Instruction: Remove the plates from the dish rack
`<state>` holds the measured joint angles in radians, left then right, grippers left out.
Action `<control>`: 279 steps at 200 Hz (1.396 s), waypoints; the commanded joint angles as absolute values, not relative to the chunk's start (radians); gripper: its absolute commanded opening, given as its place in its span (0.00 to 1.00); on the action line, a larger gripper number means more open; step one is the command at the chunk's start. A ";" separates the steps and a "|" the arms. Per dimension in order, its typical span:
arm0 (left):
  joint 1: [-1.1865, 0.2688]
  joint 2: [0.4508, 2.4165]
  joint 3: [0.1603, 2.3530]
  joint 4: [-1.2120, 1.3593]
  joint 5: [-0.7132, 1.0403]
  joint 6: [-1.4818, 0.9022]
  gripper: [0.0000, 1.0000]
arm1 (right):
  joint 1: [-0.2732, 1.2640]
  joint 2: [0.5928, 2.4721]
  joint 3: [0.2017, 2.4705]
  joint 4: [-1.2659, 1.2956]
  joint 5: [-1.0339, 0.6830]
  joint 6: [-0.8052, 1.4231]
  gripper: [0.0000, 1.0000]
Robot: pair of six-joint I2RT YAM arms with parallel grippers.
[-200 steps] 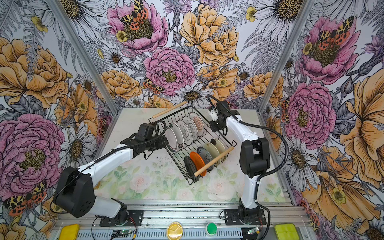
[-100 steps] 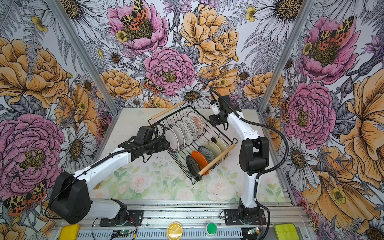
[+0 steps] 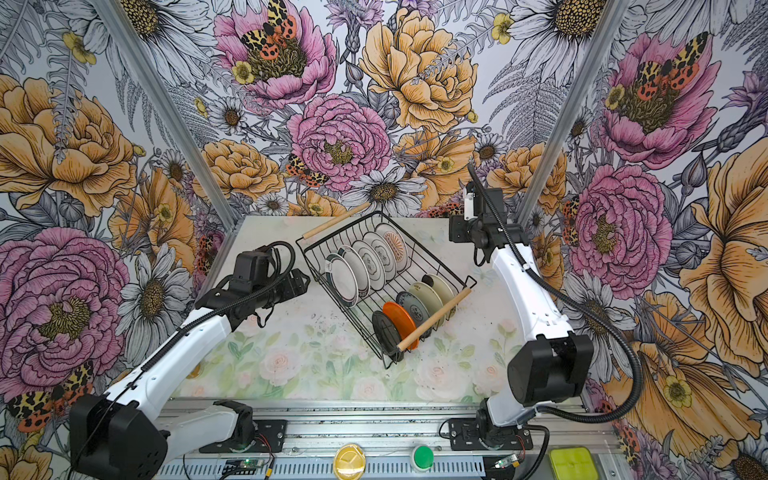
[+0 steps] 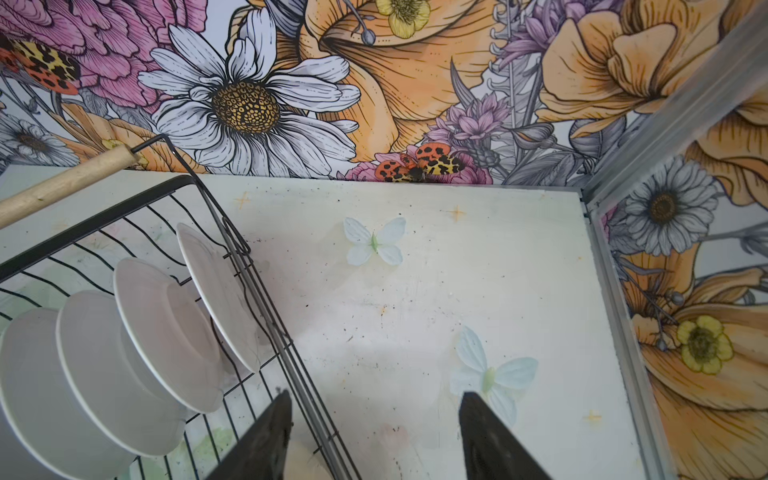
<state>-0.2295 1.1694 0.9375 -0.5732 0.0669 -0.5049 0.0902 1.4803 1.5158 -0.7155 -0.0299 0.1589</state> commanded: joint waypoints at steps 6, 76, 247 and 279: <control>-0.151 1.180 0.969 -0.568 0.065 -0.449 0.86 | 0.088 1.309 1.351 -0.724 -0.044 0.314 0.64; -0.105 1.325 1.113 -0.437 0.146 -0.343 0.85 | 0.089 0.947 1.067 -0.761 -0.192 0.470 0.66; -0.116 1.525 1.229 -0.407 0.170 -0.294 0.80 | 0.090 0.968 0.911 -0.758 -0.255 0.570 0.52; -0.118 1.564 1.252 -0.405 0.154 -0.295 0.77 | 0.090 1.013 0.925 -0.743 -0.258 0.561 0.44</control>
